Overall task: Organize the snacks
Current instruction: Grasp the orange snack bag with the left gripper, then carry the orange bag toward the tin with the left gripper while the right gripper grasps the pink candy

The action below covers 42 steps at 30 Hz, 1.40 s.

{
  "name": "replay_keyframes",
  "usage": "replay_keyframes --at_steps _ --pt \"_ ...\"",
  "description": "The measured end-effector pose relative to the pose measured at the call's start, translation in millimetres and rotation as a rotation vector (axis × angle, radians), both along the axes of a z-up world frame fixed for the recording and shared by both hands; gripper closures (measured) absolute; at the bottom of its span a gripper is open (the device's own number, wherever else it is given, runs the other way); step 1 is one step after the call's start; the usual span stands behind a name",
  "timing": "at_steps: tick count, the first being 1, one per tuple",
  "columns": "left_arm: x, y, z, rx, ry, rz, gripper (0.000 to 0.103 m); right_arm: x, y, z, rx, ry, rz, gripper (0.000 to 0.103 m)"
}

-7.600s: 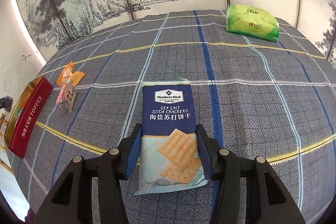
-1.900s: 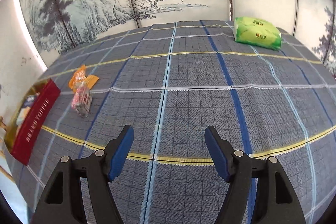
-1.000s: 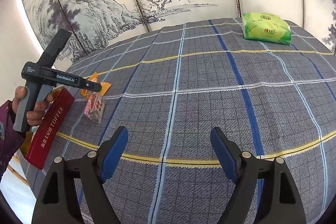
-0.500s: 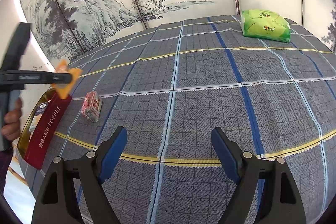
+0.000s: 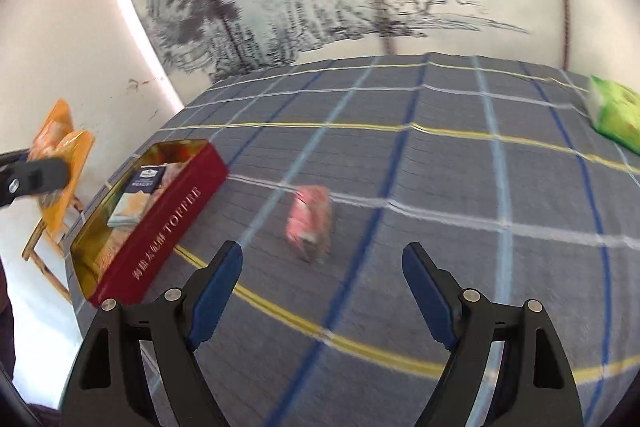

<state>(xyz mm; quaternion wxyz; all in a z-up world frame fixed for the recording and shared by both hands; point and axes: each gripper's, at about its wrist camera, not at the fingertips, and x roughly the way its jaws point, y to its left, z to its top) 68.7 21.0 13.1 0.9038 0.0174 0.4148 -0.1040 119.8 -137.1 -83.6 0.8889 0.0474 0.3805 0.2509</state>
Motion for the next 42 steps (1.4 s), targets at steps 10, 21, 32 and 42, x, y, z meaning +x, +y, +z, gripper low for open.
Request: replay_keyframes --at_steps 10,21,32,42 --pt "-18 26 1 -0.034 0.008 0.038 0.073 44 51 -26 -0.121 0.089 0.045 0.073" --pt "-36 42 0 -0.037 -0.005 0.078 0.073 -7 5 -18 -0.084 0.029 -0.050 0.079" --pt "-56 60 -10 -0.016 -0.017 0.128 0.072 -19 -41 -23 -0.130 0.049 -0.199 0.079" --pt "-65 85 -29 0.012 -0.032 0.176 0.072 -15 -38 -28 -0.145 0.079 -0.198 0.079"
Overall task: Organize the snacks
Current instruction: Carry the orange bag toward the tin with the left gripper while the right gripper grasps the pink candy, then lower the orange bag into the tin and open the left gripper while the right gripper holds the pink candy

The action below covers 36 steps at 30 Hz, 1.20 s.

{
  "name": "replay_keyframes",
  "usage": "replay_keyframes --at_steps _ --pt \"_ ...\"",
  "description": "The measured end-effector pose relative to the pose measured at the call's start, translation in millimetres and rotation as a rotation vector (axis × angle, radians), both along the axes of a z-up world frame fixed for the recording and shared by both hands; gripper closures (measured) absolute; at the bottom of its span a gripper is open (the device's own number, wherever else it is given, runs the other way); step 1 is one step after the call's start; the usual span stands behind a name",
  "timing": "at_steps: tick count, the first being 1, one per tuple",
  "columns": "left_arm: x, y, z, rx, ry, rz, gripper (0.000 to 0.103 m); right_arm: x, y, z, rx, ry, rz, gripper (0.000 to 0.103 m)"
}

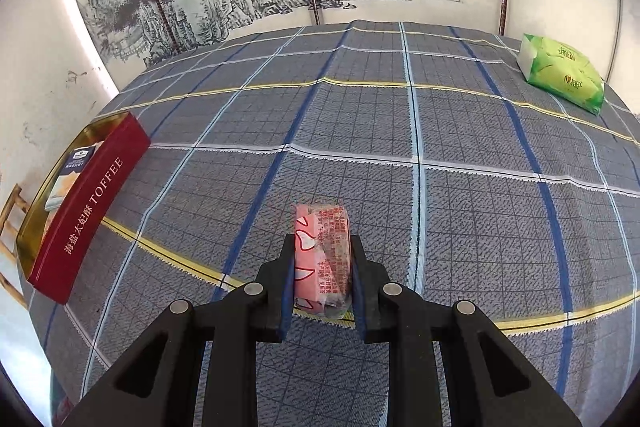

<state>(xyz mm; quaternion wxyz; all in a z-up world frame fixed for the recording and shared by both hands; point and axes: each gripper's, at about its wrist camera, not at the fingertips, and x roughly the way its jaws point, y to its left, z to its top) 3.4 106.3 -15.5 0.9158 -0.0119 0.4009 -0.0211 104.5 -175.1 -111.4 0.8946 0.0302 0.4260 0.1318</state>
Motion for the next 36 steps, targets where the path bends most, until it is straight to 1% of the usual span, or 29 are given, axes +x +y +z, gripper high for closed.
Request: replay_keyframes --at_steps 4,11,14,19,26,36 --pt "-1 12 -13 0.007 0.024 0.019 0.072 -1 3 0 -0.013 -0.003 0.008 0.079" --pt "1 35 -28 0.003 0.038 0.055 0.072 -1 3 0 -0.007 0.000 0.009 0.079" --pt "6 44 -35 0.016 0.043 0.075 0.072 0 3 0 0.000 0.001 0.009 0.079" --pt "13 59 -45 0.010 0.064 0.110 0.072 -1 3 -1 0.009 0.004 0.009 0.079" --pt "15 65 -53 0.019 0.078 0.122 0.072 0 2 -1 0.007 0.003 0.009 0.079" --pt "17 69 -56 0.018 0.081 0.126 0.072 0 1 -2 0.011 0.005 0.012 0.078"
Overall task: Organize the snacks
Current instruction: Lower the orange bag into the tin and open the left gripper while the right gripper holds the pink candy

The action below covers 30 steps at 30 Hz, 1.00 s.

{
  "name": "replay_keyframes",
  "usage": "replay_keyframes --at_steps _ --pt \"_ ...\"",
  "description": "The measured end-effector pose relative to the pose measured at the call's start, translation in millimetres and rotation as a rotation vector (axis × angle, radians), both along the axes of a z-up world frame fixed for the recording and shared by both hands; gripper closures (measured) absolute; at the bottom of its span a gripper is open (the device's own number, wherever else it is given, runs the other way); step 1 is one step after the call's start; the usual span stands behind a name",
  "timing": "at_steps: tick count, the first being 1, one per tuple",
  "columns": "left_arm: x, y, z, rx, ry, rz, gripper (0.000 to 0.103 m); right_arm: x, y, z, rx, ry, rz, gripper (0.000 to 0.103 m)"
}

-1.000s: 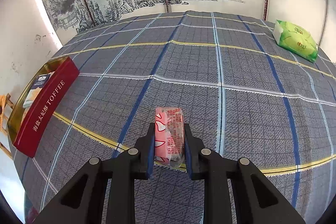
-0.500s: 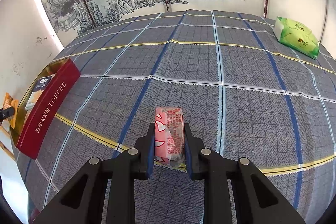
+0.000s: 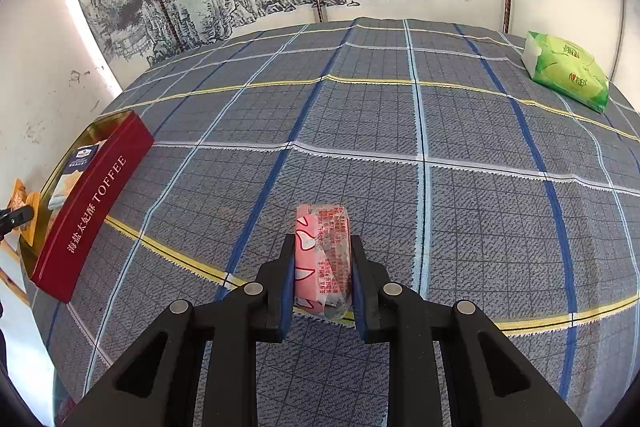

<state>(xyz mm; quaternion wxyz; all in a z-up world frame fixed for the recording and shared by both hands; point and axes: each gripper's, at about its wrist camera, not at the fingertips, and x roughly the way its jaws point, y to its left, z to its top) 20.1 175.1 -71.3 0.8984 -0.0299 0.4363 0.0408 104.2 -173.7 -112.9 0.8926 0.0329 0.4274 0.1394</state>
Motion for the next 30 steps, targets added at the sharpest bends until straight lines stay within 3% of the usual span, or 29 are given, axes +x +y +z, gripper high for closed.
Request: replay_keyframes --at_steps 25,30 --pt "7 3 -16 0.002 0.035 -0.001 0.071 1 -1 1 0.001 0.001 0.000 0.078" --pt "7 3 -17 0.003 0.035 -0.001 0.066 1 0 0 -0.001 0.001 0.000 0.078"
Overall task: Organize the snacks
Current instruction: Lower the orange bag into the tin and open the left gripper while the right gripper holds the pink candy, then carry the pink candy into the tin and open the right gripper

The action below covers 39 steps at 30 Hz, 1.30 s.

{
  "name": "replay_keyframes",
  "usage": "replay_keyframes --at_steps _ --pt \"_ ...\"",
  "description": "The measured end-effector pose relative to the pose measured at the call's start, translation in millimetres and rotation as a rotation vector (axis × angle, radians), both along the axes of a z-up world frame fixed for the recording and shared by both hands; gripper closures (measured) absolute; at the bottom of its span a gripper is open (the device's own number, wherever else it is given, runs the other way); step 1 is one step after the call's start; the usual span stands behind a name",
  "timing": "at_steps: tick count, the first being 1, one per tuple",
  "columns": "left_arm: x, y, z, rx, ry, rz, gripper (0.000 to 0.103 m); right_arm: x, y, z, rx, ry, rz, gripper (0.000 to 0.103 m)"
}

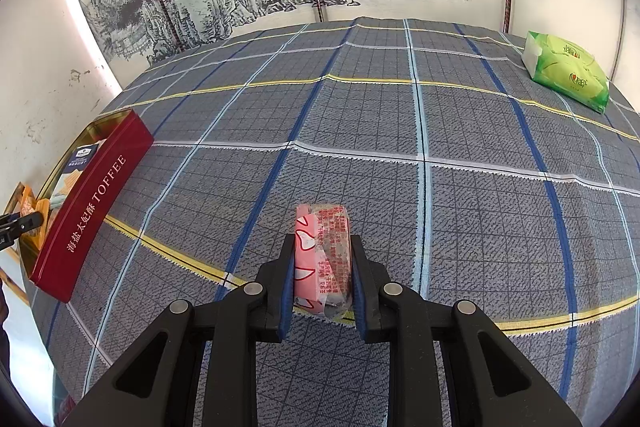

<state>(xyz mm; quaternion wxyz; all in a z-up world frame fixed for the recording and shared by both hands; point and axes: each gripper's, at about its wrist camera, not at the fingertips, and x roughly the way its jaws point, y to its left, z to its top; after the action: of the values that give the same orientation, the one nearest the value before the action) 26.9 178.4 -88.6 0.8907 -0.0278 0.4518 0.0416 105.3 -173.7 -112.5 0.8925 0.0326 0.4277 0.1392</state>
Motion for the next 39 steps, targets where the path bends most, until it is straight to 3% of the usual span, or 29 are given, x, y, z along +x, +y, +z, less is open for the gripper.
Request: replay_keyframes --at_steps 7,15,23,26,29,39 --pt "-1 4 1 0.014 -0.011 0.012 0.062 0 0 1 0.001 0.001 0.000 0.078" --pt "-16 4 19 0.076 -0.135 0.071 0.024 1 0 1 0.000 0.001 0.001 0.078" --pt "-29 -1 32 0.114 -0.194 0.114 0.020 -5 3 1 -0.010 -0.012 0.008 0.078" --pt "-36 -1 35 0.142 -0.232 0.146 0.019 -14 3 0 0.030 -0.009 0.009 0.078" --pt "-44 4 39 0.077 -0.260 0.150 0.019 -22 6 0 0.054 -0.002 0.014 0.078" --pt "-58 -1 49 0.124 -0.277 0.153 0.017 -43 44 40 0.155 -0.039 0.111 0.078"
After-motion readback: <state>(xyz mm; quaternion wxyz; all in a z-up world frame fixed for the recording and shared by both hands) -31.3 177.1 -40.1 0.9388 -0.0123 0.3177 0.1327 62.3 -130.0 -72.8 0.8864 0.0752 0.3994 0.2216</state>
